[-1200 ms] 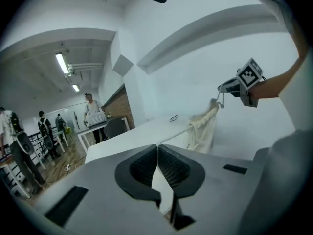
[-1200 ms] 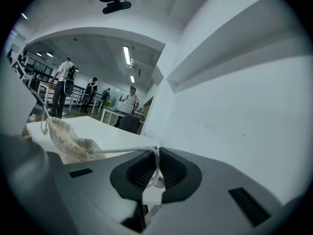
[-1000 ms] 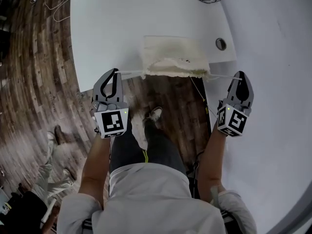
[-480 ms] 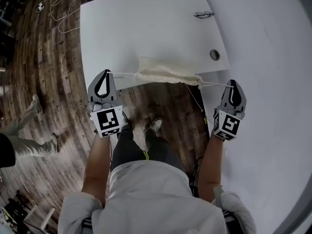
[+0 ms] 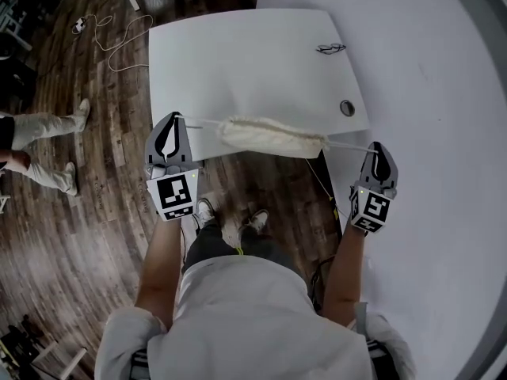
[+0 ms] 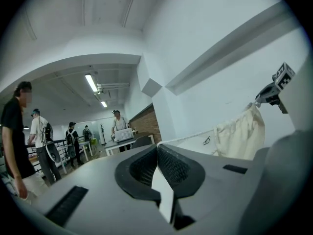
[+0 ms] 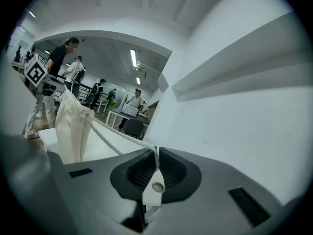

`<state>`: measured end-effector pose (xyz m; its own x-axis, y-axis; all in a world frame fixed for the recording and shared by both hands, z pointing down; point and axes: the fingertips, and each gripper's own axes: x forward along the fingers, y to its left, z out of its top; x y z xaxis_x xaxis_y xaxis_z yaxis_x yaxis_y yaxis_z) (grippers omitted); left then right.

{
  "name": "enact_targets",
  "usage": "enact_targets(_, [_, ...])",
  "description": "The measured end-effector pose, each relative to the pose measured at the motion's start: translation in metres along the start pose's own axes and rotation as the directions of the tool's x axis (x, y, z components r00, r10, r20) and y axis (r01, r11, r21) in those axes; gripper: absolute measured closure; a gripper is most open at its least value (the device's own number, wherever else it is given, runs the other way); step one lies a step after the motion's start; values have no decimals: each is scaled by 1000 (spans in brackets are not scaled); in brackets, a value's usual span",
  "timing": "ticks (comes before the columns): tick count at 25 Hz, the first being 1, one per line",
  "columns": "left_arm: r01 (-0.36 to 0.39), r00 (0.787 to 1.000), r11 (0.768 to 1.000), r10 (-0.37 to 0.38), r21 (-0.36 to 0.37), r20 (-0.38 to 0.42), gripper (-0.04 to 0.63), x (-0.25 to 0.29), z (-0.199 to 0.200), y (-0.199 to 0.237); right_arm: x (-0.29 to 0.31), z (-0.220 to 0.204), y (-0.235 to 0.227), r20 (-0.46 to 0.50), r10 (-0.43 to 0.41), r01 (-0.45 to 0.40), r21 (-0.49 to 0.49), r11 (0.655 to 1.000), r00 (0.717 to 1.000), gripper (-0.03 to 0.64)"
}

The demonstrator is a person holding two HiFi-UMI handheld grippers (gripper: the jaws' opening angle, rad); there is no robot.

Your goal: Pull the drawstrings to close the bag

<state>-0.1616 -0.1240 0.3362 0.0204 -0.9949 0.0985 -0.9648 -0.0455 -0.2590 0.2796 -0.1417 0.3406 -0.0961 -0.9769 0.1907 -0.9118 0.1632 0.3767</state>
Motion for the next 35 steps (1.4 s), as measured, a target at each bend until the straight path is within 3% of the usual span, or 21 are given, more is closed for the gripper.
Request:
enact_targets(9, [-18,999,1000,17,13,47,575,-10,29,24,-5,20,-10,43,-28,26,61,998,999,572])
enact_targets(17, [-43,998,998,46,-46,51,577,-11,30,45,-11,46,-30,95,-74,68,71,995,993,573])
enact_targets(23, [-64,996,998,65,-13,65,578,-5,38,51,-19,56,-41,110,-99,94,50,994,989,573])
enact_targets(35, [-80,995,996,82,-31,61,578,6,37,63,-21,63,-39,117,-104,102,26,994,988,572])
